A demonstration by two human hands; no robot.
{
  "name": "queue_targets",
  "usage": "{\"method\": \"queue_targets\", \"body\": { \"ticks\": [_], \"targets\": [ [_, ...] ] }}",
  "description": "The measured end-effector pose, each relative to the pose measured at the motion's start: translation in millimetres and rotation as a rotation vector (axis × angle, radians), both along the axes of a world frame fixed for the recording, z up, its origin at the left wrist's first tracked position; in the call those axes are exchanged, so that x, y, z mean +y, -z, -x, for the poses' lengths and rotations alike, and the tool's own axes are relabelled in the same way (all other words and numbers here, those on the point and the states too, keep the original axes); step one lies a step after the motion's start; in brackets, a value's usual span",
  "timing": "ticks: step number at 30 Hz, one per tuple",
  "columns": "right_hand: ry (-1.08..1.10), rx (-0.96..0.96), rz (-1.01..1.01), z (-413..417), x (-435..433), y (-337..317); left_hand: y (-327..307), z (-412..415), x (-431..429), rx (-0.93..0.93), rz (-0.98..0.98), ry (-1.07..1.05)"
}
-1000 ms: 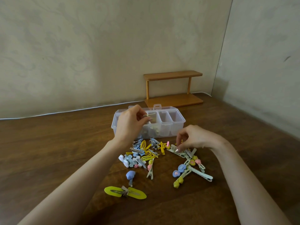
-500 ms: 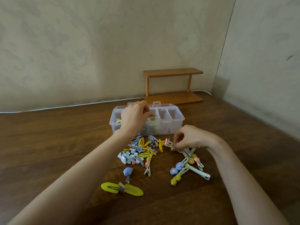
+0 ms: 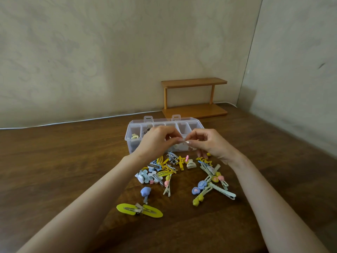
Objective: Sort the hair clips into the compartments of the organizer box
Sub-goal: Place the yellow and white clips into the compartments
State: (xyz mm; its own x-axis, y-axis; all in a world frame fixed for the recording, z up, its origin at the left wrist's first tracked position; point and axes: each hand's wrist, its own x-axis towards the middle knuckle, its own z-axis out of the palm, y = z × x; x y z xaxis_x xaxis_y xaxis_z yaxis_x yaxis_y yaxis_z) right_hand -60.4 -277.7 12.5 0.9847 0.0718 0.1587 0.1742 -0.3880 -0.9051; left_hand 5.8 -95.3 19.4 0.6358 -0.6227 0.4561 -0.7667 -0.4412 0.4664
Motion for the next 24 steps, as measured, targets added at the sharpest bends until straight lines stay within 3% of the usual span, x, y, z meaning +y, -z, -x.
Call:
{"method": "queue_targets", "body": {
  "ticks": [11, 18, 24],
  "targets": [
    [0.033, -0.023, -0.141, -2.7, 2.6, 3.5, 3.6, 5.8, 9.1, 0.006, 0.026, -0.044],
    [0.25, -0.122, 0.096, -5.7, -1.7, 6.4, -2.8, -6.7, 16.2, -0.077, 0.258, -0.236],
    [0.262, -0.106, 0.145, -6.2, -4.1, 8.4, -7.8, -33.0, -5.9, -0.239, 0.095, -0.383]
  ]
}}
